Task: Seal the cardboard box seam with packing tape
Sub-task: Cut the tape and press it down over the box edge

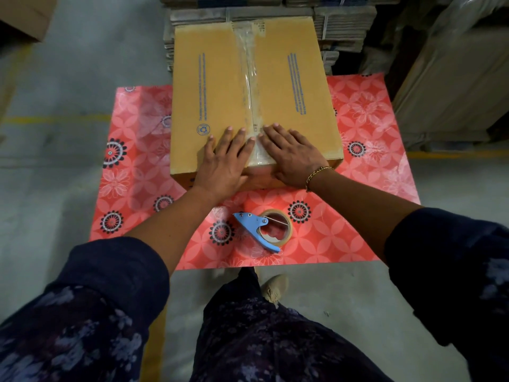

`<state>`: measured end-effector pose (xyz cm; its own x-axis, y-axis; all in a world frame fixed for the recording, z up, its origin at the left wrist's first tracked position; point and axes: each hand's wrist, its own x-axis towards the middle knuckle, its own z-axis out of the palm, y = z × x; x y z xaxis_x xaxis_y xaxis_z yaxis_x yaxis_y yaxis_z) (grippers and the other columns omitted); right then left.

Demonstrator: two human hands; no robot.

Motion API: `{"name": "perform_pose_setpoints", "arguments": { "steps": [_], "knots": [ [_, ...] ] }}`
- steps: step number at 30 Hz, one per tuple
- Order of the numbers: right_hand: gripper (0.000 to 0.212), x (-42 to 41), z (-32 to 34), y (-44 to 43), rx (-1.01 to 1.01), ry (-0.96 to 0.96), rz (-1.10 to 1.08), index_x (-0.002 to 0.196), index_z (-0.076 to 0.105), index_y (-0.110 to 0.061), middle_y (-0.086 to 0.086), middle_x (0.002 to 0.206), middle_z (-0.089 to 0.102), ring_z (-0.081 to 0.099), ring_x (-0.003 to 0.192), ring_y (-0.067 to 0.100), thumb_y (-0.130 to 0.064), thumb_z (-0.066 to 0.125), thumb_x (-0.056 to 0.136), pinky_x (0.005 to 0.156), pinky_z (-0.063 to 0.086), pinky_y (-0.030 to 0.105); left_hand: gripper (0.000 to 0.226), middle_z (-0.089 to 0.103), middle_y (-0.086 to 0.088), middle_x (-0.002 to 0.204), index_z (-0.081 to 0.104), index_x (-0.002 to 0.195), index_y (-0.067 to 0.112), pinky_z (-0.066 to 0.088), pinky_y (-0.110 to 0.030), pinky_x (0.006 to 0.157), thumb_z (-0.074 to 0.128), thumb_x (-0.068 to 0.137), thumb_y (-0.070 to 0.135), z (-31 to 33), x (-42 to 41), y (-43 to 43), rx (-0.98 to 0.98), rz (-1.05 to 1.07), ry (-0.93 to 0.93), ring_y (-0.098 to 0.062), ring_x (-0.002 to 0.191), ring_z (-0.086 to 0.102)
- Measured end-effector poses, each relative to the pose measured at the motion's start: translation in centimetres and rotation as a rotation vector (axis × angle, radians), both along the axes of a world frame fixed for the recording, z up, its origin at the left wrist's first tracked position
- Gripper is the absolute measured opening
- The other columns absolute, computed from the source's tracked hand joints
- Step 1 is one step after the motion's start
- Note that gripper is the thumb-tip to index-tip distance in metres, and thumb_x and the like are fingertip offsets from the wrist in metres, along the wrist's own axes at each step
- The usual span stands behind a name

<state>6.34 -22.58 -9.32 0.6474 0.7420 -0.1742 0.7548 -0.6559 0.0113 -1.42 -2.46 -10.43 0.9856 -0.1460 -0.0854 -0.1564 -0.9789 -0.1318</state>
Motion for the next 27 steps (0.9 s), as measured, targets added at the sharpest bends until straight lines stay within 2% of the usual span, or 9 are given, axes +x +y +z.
{"name": "perform_pose_setpoints", "arguments": {
  "steps": [3, 6, 10, 17, 20, 22, 24, 26, 27],
  "knots": [
    [0.089, 0.0, 0.3, 0.0, 0.033, 0.041, -0.024, 0.159, 0.012, -0.018, 0.005, 0.168, 0.010, 0.008, 0.155, 0.025, -0.062, 0.036, 0.085, 0.124, 0.014, 0.046, 0.096, 0.012, -0.007, 0.171, 0.017, 0.160, 0.021, 0.019, -0.065, 0.120, 0.071, 0.084, 0.043, 0.4, -0.1, 0.0, -0.043, 0.005, 0.040, -0.034, 0.158, 0.010],
    [0.090, 0.1, 0.7, 0.1, 0.065, 0.053, -0.024, 0.159, 0.013, -0.019, 0.004, 0.168, 0.011, 0.009, 0.155, 0.024, -0.073, 0.017, 0.087, 0.124, 0.014, 0.046, 0.088, 0.009, -0.004, 0.172, 0.016, 0.161, 0.023, 0.016, -0.062, 0.122, 0.058, 0.091, 0.056, 0.8, 0.1, 0.2, -0.095, 0.007, 0.034, -0.031, 0.158, 0.007],
    [0.086, 0.4, 0.5, 0.2, 0.020, 0.050, 0.002, 0.159, 0.009, -0.017, 0.006, 0.169, 0.008, 0.006, 0.155, 0.025, -0.069, 0.017, 0.092, 0.123, 0.013, 0.045, 0.075, 0.010, -0.002, 0.172, 0.017, 0.161, 0.025, 0.015, -0.060, 0.122, 0.037, 0.099, 0.063, 0.6, 0.4, 0.4, -0.108, 0.006, 0.039, -0.029, 0.158, 0.007],
    [0.082, 0.7, 1.7, 1.0, -0.096, 0.123, 0.002, 0.159, 0.001, -0.012, 0.010, 0.169, -0.003, -0.002, 0.155, 0.028, -0.050, 0.042, 0.099, 0.124, 0.012, 0.045, 0.079, -0.003, -0.004, 0.173, 0.004, 0.162, 0.022, 0.013, -0.062, 0.123, 0.048, 0.101, 0.047, 1.8, 0.9, 0.0, -0.042, -0.012, 0.181, -0.033, 0.158, -0.003],
    [0.086, 0.4, 2.0, 0.7, -0.019, 0.143, -0.030, 0.159, 0.005, -0.016, 0.006, 0.169, 0.001, 0.002, 0.155, 0.026, -0.042, 0.053, 0.093, 0.124, 0.015, 0.047, 0.086, -0.010, -0.002, 0.172, -0.003, 0.162, 0.024, 0.007, -0.059, 0.125, 0.052, 0.098, 0.042, 2.1, 0.6, 0.8, -0.092, -0.035, 0.201, -0.031, 0.158, -0.008],
    [0.081, -0.2, 2.1, -0.5, 0.054, 0.134, -0.053, 0.159, 0.013, -0.021, 0.001, 0.169, 0.008, 0.007, 0.155, 0.021, -0.050, 0.048, 0.092, 0.123, 0.016, 0.045, 0.090, -0.008, 0.002, 0.172, -0.002, 0.162, 0.028, 0.007, -0.055, 0.126, 0.049, 0.094, 0.059, 2.1, 0.0, 2.5, -0.127, -0.072, 0.187, -0.024, 0.159, -0.005],
    [0.075, -0.6, 1.8, -2.4, 0.117, 0.091, -0.081, 0.158, 0.020, -0.023, -0.002, 0.168, 0.014, 0.011, 0.154, 0.019, -0.060, 0.037, 0.095, 0.121, 0.016, 0.043, 0.091, -0.003, 0.006, 0.172, 0.003, 0.162, 0.033, 0.011, -0.056, 0.125, 0.024, 0.088, 0.082, 1.9, -1.1, 4.7, -0.171, -0.038, 0.149, -0.019, 0.159, 0.000],
    [0.073, -0.4, 1.4, -4.5, 0.185, 0.076, -0.225, 0.157, 0.024, -0.022, -0.001, 0.168, 0.015, 0.012, 0.154, 0.021, -0.063, 0.029, 0.096, 0.121, 0.017, 0.044, 0.092, 0.003, 0.007, 0.172, 0.009, 0.161, 0.034, 0.012, -0.058, 0.125, 0.005, 0.085, 0.086, 1.6, -2.3, 6.5, -0.238, 0.092, 0.074, -0.019, 0.159, 0.002],
    [0.074, 0.0, 1.1, -5.3, 0.221, 0.084, -0.332, 0.156, 0.025, -0.020, 0.000, 0.168, 0.015, 0.012, 0.154, 0.022, -0.063, 0.029, 0.097, 0.121, 0.017, 0.045, 0.090, 0.004, 0.006, 0.172, 0.011, 0.161, 0.032, 0.011, -0.058, 0.124, 0.007, 0.088, 0.083, 1.3, -2.7, 7.1, -0.266, 0.170, 0.037, -0.021, 0.159, 0.003]
  ]
}}
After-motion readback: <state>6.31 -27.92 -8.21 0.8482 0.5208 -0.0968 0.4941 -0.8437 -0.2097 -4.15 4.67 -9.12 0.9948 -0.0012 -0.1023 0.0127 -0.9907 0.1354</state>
